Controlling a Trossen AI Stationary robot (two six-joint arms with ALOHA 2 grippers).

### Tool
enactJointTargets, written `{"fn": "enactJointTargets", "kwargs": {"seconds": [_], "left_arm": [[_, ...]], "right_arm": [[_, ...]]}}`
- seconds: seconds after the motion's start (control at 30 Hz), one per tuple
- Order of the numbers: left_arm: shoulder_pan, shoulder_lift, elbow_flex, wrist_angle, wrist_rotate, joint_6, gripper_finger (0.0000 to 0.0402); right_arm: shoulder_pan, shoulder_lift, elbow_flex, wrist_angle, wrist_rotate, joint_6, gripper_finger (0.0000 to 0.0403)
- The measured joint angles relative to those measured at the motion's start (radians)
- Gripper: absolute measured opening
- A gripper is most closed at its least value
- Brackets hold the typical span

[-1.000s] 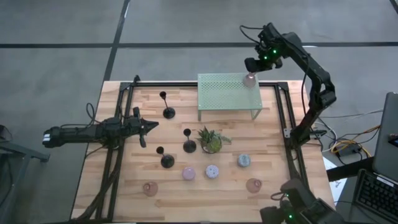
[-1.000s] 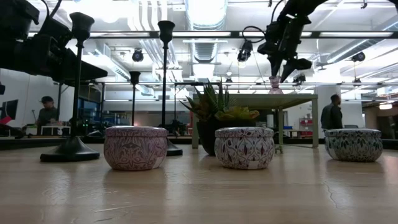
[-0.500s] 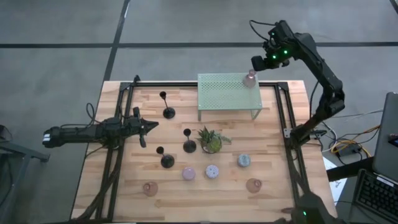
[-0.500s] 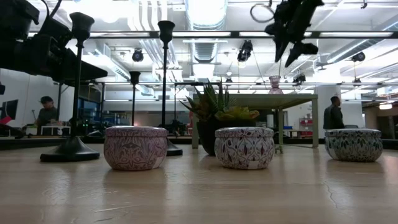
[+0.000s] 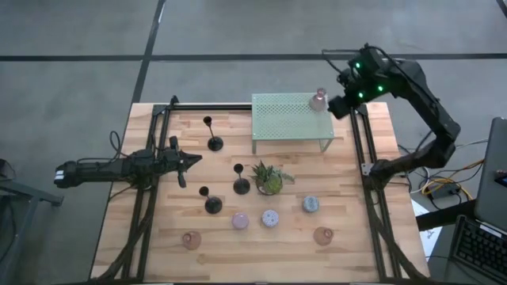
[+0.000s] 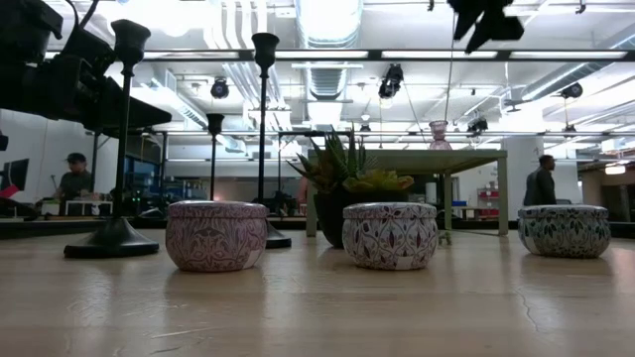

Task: Pick & Place candle stick holders
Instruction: Put the right glass candle holder on the shelf

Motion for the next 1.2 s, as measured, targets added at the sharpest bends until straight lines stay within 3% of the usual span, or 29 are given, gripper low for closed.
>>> {"fn": "enactJointTargets", "kwargs": {"seconds": [0.27,0.67,1.2], "left_arm": [[0.0,0.0,0.0,0.0,0.0,0.0,0.0023],[0.0,0.0,0.0,0.0,0.0,0.0,0.0023],[0.0,0.0,0.0,0.0,0.0,0.0,0.0023]], "right_arm": [[0.242,-0.071,-0.003,0.004,0.012,0.049,0.0178],[0.547,-0.054,-0.05,0.001,0.015,0.127,0.0171],[0.814,-0.049,-0.334,-0.017,0.065,0.338,0.0166]]}}
